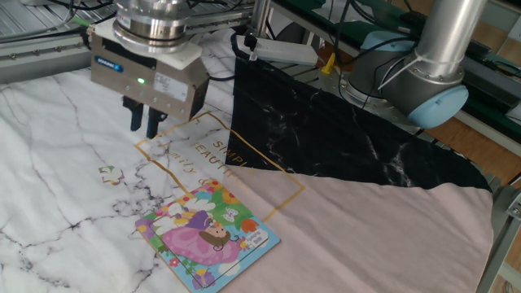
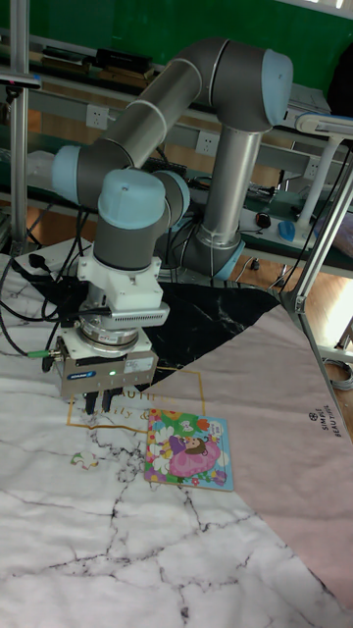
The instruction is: Assemble one piece of a puzzle
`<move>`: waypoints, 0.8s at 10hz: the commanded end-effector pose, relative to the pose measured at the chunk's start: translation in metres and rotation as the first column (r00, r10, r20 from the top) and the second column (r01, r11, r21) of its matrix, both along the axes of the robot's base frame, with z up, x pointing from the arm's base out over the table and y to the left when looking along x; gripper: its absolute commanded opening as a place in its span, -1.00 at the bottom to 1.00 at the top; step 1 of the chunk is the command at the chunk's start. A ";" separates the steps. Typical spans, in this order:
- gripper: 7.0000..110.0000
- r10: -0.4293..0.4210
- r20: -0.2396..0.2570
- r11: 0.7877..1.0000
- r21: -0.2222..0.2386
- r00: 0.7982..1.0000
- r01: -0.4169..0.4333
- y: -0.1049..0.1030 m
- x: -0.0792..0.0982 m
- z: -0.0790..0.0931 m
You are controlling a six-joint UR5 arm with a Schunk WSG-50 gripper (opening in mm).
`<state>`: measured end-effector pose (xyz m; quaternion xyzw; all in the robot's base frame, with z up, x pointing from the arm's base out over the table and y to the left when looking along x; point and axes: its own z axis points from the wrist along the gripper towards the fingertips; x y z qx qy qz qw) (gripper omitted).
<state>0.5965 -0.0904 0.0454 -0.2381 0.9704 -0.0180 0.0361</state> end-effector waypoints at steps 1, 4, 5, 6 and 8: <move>-0.71 0.051 0.037 0.998 0.024 0.998 -0.052 -0.002 0.022 -0.007; -0.28 0.081 0.024 0.997 0.000 0.996 -0.081 -0.006 0.035 -0.013; -0.28 0.094 0.026 0.996 0.001 0.995 -0.095 -0.001 0.039 -0.015; -0.28 0.098 0.030 0.995 -0.004 0.995 -0.098 -0.001 0.041 -0.016; -0.28 0.094 0.049 0.996 -0.012 0.994 -0.093 -0.004 0.049 -0.019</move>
